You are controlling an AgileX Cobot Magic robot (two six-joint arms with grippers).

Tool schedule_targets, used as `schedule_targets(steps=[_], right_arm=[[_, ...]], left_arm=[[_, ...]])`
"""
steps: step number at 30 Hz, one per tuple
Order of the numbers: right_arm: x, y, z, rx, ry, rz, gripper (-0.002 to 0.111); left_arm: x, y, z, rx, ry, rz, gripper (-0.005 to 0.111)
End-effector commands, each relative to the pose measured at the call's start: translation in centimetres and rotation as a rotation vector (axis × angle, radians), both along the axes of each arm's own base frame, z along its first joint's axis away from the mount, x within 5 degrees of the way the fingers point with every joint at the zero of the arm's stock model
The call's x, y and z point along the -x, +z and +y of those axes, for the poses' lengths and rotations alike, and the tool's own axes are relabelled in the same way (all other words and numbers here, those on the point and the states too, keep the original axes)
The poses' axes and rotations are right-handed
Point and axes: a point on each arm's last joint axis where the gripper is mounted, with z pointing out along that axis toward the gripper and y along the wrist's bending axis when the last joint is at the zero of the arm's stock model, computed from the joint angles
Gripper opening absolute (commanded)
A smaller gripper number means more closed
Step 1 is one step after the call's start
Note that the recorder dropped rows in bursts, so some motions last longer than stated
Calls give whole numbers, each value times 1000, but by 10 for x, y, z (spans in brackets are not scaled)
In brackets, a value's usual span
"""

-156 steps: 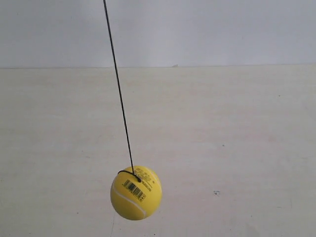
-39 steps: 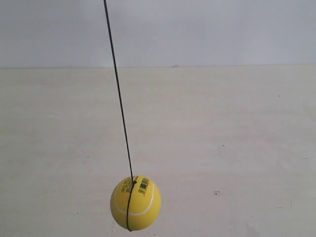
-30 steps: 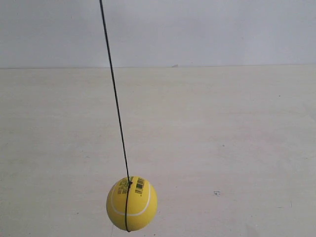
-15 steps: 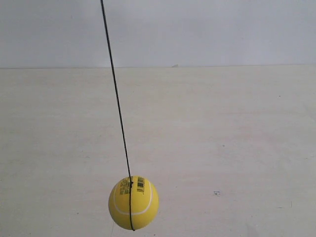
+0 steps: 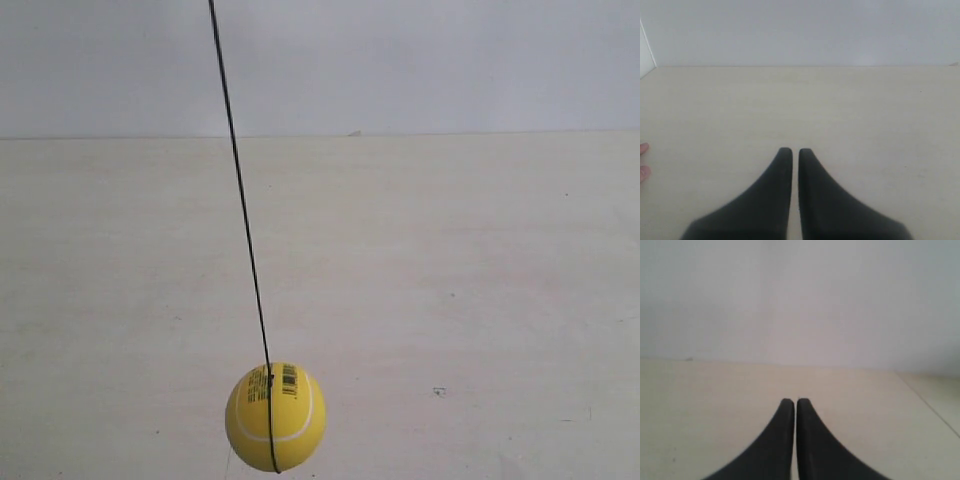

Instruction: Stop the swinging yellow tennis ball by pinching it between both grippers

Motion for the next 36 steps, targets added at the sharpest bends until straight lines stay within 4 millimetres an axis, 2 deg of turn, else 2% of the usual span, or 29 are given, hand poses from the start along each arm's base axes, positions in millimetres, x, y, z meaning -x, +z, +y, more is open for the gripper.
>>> schedule_targets(steps=[1,7,12,36], right_arm=[[1,-13,-1,-1,-11,125,0],[3,-21,-1,-11,-17,216,0],[3,-21,0,-79,-16,216,0],[3,-21,0,-79,-16,215,0]], left_arm=[[0,-1,0,-8,3,2,5],[0,-1,0,-8,3,2,5],[0,-1,0,-8,3,2,5],[0,-1,0,-8,3,2,5]])
